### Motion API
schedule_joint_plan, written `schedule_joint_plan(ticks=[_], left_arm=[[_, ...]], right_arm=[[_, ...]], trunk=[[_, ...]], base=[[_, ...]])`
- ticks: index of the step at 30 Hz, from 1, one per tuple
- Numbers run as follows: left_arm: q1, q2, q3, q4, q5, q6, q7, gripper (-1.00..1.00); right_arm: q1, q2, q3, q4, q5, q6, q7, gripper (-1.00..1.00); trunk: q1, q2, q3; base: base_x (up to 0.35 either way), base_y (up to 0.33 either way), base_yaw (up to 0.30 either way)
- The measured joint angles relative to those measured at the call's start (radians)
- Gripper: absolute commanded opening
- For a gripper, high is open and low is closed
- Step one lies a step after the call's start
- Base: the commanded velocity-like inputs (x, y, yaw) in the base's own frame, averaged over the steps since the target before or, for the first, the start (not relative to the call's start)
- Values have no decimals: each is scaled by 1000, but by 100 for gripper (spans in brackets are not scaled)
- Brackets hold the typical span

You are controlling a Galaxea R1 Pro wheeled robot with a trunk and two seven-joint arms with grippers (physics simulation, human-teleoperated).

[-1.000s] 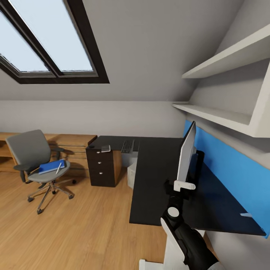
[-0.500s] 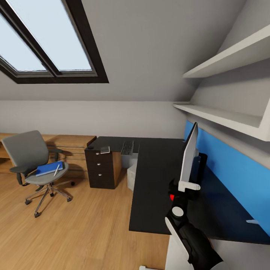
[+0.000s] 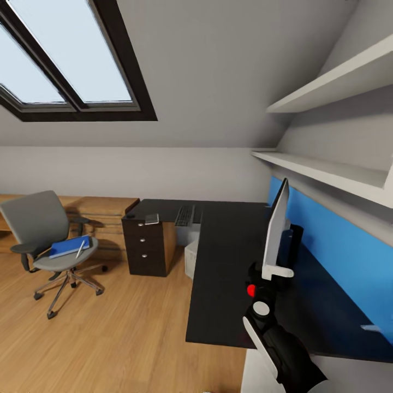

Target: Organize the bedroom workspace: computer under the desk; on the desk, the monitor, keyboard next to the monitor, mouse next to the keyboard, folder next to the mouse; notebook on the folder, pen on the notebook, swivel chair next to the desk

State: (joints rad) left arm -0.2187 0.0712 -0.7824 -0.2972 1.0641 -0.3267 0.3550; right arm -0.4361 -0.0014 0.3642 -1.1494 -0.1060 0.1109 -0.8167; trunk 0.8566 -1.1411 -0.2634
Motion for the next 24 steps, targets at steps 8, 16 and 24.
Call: schedule_joint_plan(ticks=[8, 16, 24], left_arm=[[0, 0, 1, 0, 1, 0, 0, 100], [0, 1, 1, -1, 2, 0, 1, 100], [0, 0, 1, 0, 2, 0, 2, 100]], right_arm=[[0, -1, 0, 0, 1, 0, 1, 100], [0, 0, 0, 2, 2, 0, 1, 100], [0, 0, 1, 2, 2, 0, 1, 100]], trunk=[[0, 0, 0], [0, 0, 0], [0, 0, 0]], base=[[-100, -74, 0], [-106, -118, 0], [-22, -92, 0]])
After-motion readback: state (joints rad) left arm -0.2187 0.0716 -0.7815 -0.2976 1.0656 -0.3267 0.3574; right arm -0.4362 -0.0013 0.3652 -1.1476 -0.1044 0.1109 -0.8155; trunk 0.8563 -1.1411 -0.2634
